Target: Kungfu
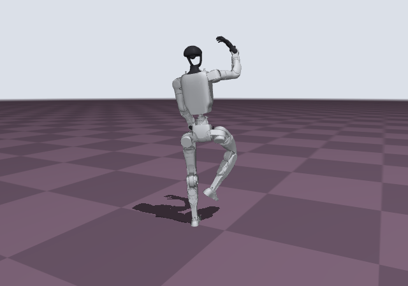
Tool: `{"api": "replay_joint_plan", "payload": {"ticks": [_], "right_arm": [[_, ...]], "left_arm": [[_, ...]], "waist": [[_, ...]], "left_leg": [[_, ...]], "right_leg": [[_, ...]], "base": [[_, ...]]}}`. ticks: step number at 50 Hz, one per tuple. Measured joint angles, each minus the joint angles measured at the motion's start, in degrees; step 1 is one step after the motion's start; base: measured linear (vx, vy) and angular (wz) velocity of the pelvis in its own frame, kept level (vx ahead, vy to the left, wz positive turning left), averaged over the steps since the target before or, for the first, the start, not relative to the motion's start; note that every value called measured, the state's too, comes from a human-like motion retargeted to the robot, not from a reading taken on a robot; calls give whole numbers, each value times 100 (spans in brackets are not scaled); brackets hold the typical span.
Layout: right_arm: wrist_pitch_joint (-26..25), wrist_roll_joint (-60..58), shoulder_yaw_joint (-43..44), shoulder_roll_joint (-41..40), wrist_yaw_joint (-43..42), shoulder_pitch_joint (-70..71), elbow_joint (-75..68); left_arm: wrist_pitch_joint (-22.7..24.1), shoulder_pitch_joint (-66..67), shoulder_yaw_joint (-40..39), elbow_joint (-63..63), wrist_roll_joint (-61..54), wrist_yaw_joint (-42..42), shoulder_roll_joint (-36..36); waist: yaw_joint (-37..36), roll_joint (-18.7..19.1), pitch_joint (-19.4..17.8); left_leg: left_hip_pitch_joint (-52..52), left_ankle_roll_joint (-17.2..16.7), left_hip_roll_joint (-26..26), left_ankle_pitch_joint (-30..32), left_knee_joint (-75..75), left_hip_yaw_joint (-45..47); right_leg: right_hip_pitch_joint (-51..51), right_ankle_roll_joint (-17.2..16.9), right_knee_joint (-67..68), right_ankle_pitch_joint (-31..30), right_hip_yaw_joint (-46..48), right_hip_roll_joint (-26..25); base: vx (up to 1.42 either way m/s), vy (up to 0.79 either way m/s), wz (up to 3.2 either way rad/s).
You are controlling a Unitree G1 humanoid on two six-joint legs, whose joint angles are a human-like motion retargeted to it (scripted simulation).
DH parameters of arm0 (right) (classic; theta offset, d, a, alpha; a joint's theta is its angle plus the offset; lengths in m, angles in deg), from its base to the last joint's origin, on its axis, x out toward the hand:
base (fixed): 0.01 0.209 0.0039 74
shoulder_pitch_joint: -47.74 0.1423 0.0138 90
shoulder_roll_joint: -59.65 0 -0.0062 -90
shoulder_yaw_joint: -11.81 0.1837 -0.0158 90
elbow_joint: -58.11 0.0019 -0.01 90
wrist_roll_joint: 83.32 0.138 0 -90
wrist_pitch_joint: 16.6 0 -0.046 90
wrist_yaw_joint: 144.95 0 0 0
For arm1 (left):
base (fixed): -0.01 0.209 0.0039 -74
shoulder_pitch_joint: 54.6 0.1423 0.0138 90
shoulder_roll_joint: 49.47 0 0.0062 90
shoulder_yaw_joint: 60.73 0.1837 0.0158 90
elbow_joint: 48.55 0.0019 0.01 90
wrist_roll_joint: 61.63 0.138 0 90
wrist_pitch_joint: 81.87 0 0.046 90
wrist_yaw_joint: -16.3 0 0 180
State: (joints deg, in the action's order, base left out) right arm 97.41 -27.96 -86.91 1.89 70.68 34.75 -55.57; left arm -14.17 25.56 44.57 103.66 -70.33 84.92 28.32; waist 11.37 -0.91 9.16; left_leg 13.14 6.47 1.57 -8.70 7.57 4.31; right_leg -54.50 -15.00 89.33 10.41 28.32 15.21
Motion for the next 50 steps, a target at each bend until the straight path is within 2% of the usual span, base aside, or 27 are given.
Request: {"api": "replay_joint_plan", "payload": {"ticks": [3, 7, 10, 13, 15, 18, 22, 25, 29, 32, 35, 37, 38, 40, 42, 44, 50], "right_arm": [[104, -254, 228, 431, -394, 649, -171], [673, -1314, 451, 509, -1035, 886, -163], [1083, -2229, 602, 509, -1890, 687, -79], [1344, -2246, 684, 439, -2185, 365, 47], [1323, -2014, 744, 347, -2101, 147, 95], [1113, -1696, 837, 143, -1850, -151, 162], [841, -1433, 893, -340, -1701, -599, 349], [613, -1470, 883, -1052, -1601, -1031, 553], [152, -1453, 490, -2386, -1451, -1713, 682], [-453, -911, -20, -3377, -921, -2323, 656], [-1604, 53, -531, -4245, -89, -3094, 526], [-2465, 683, -849, -4785, 221, -3702, 342], [-2833, 1012, -989, -5023, 277, -4015, 252], [-3375, 1732, -1197, -5353, 51, -4564, 216], [-3509, 2454, -1394, -5312, -367, -4868, 323], [-3443, 2497, -1514, -5156, -496, -5045, 469], [-3060, 1513, -1551, -4759, -186, -4821, 1128]], "left_arm": [[-114, 307, 10, 188, 459, 446, -76], [-9, 395, -208, 377, 565, 107, -46], [14, 289, -208, 249, 379, -45, 22], [88, 169, -185, 32, 374, -51, 139], [166, 97, -220, -78, 321, -161, 176], [229, -22, -294, -195, 87, -379, 183], [395, -274, -373, -279, -603, -708, 135], [726, -568, -329, -329, -1470, -1149, 20], [1233, -1110, -388, -465, -2475, -1645, -351], [1500, -1588, -433, -630, -3080, -1841, -688], [1685, -1945, -386, -816, -3439, -1769, -935], [1745, -1971, -274, -920, -3449, -1514, -1048], [1753, -1952, -194, -994, -3475, -1368, -1073], [1871, -1770, -31, -1177, -3563, -1191, -1149], [2157, -1471, 123, -1294, -3626, -1169, -1237], [2274, -1239, 361, -1218, -3681, -1178, -1398], [1835, -690, 567, -774, -4152, -1110, -1578]], "waist": [[143, 44, 28], [233, 94, 177], [293, 166, 211], [283, 191, 147], [270, 204, 89], [239, 216, 19], [178, 207, -50], [187, 184, -127], [242, 34, -448], [274, -142, -834], [268, -269, -1150], [180, -257, -1285], [10, -244, -1333], [-298, -307, -1329], [-363, -214, -1417], [-360, -58, -1532], [-269, 157, -1357]], "left_leg": [[94, 31, 59, 84, -21, -352], [209, -65, 196, 145, -4, -550], [216, -235, 235, 124, 4, -687], [83, -474, 213, 117, -40, -716], [-20, -618, 173, 127, -88, -706], [-115, -750, 104, 172, -165, -640], [-100, -850, 67, 267, -207, -485], [33, -924, 65, 289, -101, -374], [507, -1026, -20, 15, 740, -306], [1113, -1104, -261, -399, 1831, -230], [1619, -974, -605, -866, 2661, -78], [2027, -977, -681, -1171, 3257, 0], [2295, -1020, -617, -1329, 3609, 110], [2853, -982, -617, -1655, 4231, 402], [3204, -964, -615, -1749, 4476, 395], [3453, -965, -685, -1723, 4643, 324], [3546, -1060, -795, -1407, 4604, 159]], "right_leg": [[-306, 0, 728, 325, 209, -214], [-697, 0, 979, 491, 198, -745], [-734, 0, 873, 520, 114, -865], [-618, 0, 670, 469, -61, -887], [-512, 0, 543, 451, -160, -871], [-385, 2, 345, 442, -275, -922], [-221, 0, -113, 323, -413, -1244], [-24, 0, -684, 159, -632, -1589], [587, 0, -1982, -150, -1467, -2115], [1247, 0, -3206, -598, -2347, -2164], [1867, 3, -4563, -1434, -2962, -1928], [2097, 761, -5045, -467, -2974, -1565], [2064, 1418, -4825, 454, -2899, -1491], [1648, 2305, -4491, 1123, -3044, -1605], [999, 2237, -3850, 1170, -2910, -1526], [869, 2328, -3784, 1267, -2822, -1395], [930, 2500, -3881, 1319, -2551, -1246]], "base": [[14, -9, 91], [18, -11, 35], [17, 2, 46], [12, 8, 33], [6, 10, 15], [0, 7, -9], [-10, -4, -36], [-17, -14, -35], [-28, -3, -10], [-38, 9, 20], [-32, -8, 34], [-31, -15, 18], [-37, -21, -32], [-41, -16, -34], [-37, -10, 32], [-33, -2, 72], [-11, -5, 52]]}}
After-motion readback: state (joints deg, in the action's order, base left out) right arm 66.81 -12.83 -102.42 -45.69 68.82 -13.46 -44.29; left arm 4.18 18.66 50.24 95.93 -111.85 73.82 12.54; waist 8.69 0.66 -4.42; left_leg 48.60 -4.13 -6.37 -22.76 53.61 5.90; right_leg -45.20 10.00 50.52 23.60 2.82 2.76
